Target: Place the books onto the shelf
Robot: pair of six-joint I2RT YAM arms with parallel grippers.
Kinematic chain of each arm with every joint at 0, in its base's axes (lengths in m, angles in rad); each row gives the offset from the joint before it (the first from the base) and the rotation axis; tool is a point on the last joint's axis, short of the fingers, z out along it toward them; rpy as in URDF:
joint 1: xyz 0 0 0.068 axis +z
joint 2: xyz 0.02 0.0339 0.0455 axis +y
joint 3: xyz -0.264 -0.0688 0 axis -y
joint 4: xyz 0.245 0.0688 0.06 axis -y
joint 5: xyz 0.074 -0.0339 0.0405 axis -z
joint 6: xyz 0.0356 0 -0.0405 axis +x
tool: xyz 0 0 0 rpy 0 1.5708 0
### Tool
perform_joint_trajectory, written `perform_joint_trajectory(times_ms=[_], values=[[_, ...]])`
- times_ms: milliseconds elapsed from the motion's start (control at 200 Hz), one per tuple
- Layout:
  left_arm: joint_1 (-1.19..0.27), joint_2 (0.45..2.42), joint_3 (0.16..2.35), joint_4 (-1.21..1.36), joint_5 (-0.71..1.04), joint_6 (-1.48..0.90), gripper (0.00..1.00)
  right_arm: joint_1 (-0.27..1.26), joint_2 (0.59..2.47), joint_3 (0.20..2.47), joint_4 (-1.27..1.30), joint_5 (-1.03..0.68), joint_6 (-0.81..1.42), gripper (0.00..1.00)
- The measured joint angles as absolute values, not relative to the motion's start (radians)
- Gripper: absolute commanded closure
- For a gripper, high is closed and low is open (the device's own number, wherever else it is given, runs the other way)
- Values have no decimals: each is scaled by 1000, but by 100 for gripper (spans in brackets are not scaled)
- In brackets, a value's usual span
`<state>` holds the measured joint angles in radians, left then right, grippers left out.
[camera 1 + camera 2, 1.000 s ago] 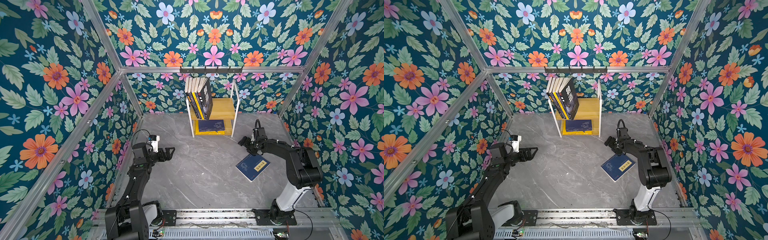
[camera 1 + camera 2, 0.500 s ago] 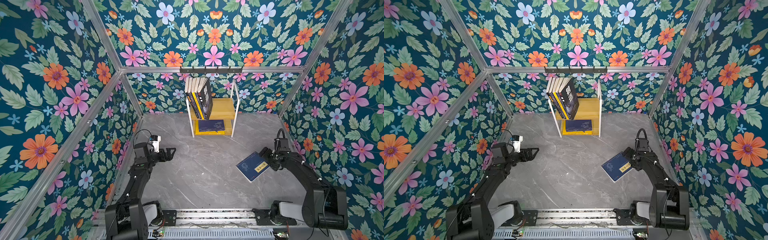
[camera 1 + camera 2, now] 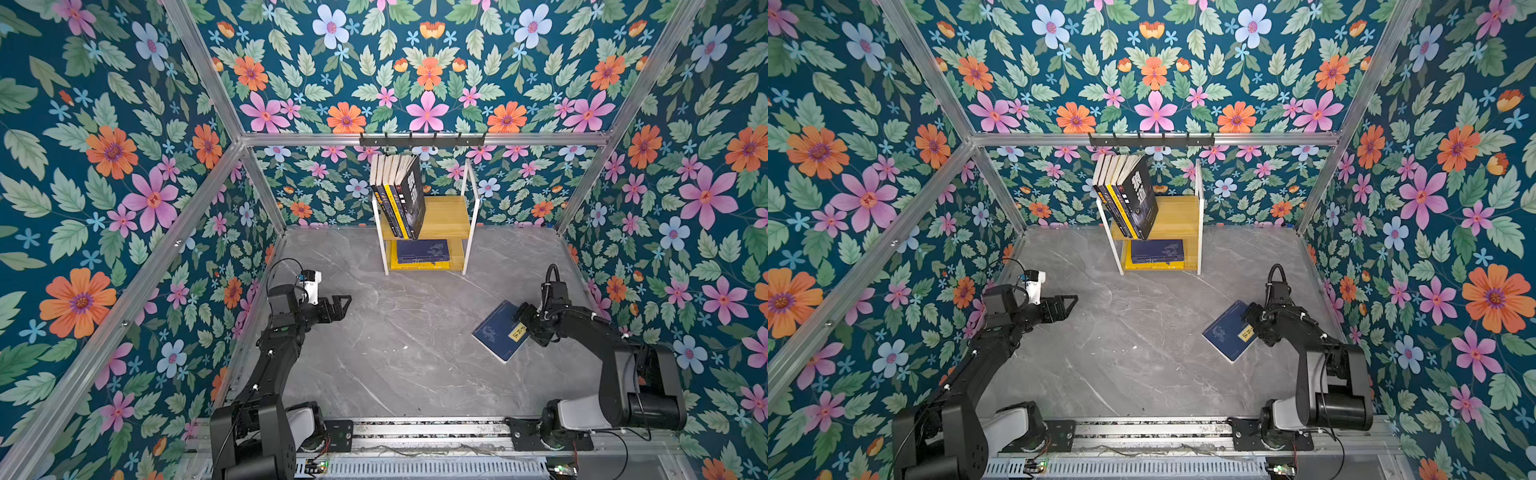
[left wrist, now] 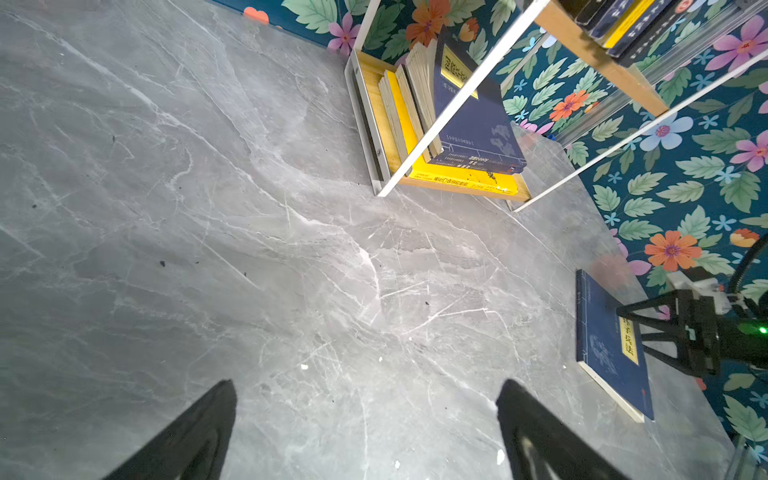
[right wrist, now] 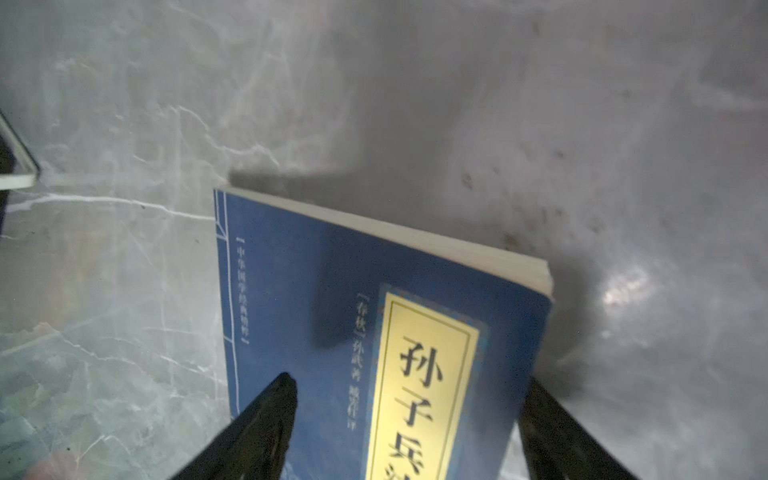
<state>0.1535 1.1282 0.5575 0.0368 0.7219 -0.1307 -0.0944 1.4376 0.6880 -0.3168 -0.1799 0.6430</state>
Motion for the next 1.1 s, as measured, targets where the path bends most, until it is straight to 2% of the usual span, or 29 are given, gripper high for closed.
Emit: perform_joint_trajectory(times_ms=[165,585,770,920,1095], values=[[155,1120,558,37,719,-126,0,-30,1547,776,-246,-182,594,20],[149,1134,587,5,699,-120,0,303,1694,852,-20,-261,590,20],[94,1169,643,-61,701,-84,0,440,1725,875,29,-299,604,20],[25,1206,672,-110,719,-49,2,494,1692,873,-12,-319,627,18],[-78,1247,692,-135,754,-43,5,497,1483,827,-126,-228,648,17]])
